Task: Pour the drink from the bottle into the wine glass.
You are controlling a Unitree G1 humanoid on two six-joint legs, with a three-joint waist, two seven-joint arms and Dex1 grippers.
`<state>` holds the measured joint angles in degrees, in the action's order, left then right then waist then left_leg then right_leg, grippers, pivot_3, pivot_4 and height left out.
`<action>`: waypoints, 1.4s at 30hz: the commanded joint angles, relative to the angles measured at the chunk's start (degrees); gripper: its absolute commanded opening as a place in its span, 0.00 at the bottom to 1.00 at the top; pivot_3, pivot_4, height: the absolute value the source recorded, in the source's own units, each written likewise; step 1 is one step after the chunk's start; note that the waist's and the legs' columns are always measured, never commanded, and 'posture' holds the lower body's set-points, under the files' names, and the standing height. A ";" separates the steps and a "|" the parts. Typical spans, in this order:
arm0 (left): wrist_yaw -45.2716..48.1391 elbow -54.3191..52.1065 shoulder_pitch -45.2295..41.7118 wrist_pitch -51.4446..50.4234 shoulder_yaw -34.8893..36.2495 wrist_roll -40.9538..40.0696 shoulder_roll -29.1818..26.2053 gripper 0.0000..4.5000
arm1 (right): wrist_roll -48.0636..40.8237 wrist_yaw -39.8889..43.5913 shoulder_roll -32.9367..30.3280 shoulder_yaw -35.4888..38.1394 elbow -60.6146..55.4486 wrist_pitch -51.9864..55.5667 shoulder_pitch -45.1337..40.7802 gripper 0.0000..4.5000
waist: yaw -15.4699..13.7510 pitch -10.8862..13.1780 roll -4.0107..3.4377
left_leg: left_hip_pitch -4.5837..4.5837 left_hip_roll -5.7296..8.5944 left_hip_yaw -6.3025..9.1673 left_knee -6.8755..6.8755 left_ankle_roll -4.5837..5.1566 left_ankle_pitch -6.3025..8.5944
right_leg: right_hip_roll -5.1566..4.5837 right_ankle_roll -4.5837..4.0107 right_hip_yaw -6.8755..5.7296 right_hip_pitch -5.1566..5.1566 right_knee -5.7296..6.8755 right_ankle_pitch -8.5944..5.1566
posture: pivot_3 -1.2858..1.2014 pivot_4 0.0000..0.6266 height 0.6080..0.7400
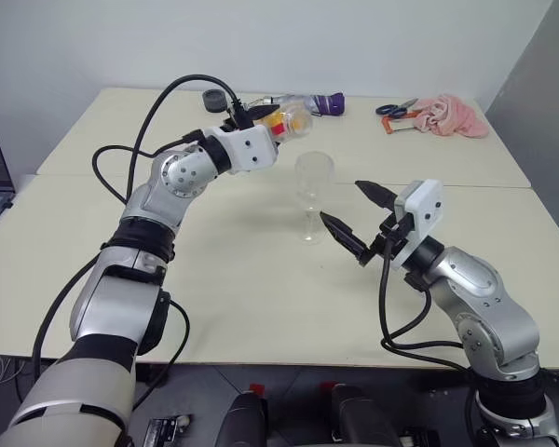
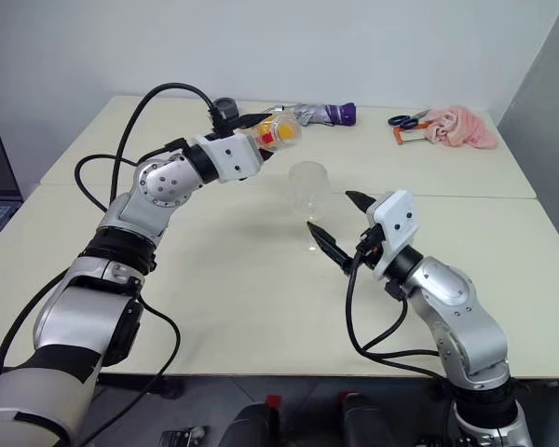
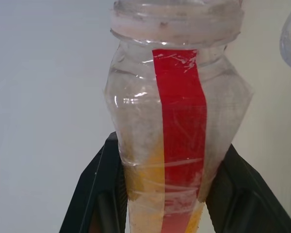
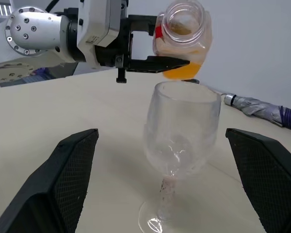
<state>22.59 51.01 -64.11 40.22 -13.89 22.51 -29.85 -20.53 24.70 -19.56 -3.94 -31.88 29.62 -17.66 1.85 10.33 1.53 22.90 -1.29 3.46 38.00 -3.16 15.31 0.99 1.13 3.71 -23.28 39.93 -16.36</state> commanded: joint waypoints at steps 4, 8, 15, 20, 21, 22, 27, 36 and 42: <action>-5.98 2.24 -4.74 5.11 -1.66 4.63 -1.46 0.38 | 2.98 -1.05 0.97 -1.25 -0.47 -3.42 -0.49 1.00 | 0.00 0.00 0.00 | 0.01 0.01 0.00 0.00 0.00 0.00 | -0.01 0.00 -0.01 -0.01 0.00 0.00 | 0.52 0.24 1.00; -8.06 3.52 -6.12 6.29 -2.37 6.65 -1.73 0.38 | 2.61 -0.63 1.15 -1.19 -1.27 -4.22 1.06 1.00 | -0.01 0.00 0.00 | 0.02 0.01 0.01 0.00 0.00 0.00 | -0.01 0.00 -0.02 -0.01 -0.01 0.00 | 0.52 0.24 1.00; -12.34 6.28 -8.84 8.19 -4.83 10.99 -2.46 0.38 | 2.50 -1.47 1.27 0.28 -2.67 -6.41 4.37 1.00 | -0.01 0.00 0.00 | 0.01 0.02 0.00 0.00 0.00 0.00 | -0.02 0.00 -0.01 -0.01 0.00 0.00 | 0.52 0.24 1.00; -14.12 7.82 -10.61 8.20 -5.94 12.49 -2.47 0.38 | 2.51 -2.24 1.57 0.33 -3.34 -6.22 5.23 1.00 | 0.00 0.00 0.01 | 0.02 0.02 0.00 0.00 0.00 0.00 | -0.02 0.00 -0.02 -0.01 0.01 0.00 | 0.52 0.24 1.00; -14.48 7.98 -10.85 8.37 -6.22 12.89 -2.51 0.38 | 2.51 -2.47 1.75 0.29 -3.42 -6.13 5.31 1.00 | 0.00 0.00 0.01 | 0.01 0.02 0.00 0.00 0.00 0.00 | -0.02 0.00 -0.02 -0.01 0.00 0.00 | 0.52 0.24 1.00; -14.83 8.09 -11.05 8.51 -6.49 13.27 -2.53 0.38 | 2.46 -2.63 1.91 0.29 -3.52 -6.04 5.40 1.00 | 0.00 0.00 0.01 | 0.01 0.02 -0.01 0.00 -0.01 0.00 | -0.02 0.00 -0.01 -0.01 0.00 0.00 | 0.52 0.24 1.00; -17.07 8.49 -11.98 9.01 -7.77 15.58 -2.59 0.38 | 2.72 -3.08 2.24 0.10 -4.08 -5.85 6.22 1.00 | -0.01 0.00 0.00 | 0.01 0.02 -0.01 0.00 -0.01 0.00 | -0.02 0.00 -0.01 -0.01 0.01 0.00 | 0.52 0.24 1.00; -21.07 9.71 -13.80 9.56 -10.26 19.48 -3.28 0.38 | 1.97 -4.24 2.95 0.22 -4.78 -4.90 6.44 1.00 | 0.01 0.00 0.01 | 0.00 0.03 -0.01 0.00 -0.01 0.00 | -0.02 0.00 -0.01 -0.01 0.01 0.00 | 0.52 0.24 1.00; -23.43 10.08 -14.65 9.50 -11.40 21.33 -3.91 0.38 | 1.44 -4.86 3.33 0.36 -5.01 -4.08 6.13 1.00 | -0.02 0.00 0.01 | 0.01 0.04 -0.02 0.00 -0.01 0.00 | -0.04 0.00 -0.01 -0.01 0.02 0.00 | 0.52 0.24 1.00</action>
<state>1.16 61.43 -75.73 49.34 -25.68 43.88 -32.65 -18.41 20.09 -16.32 -4.46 -33.66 25.69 -10.88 1.83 10.33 1.54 22.91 -1.24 3.45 38.00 -3.17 15.31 0.95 1.14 3.70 -23.29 39.95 -16.37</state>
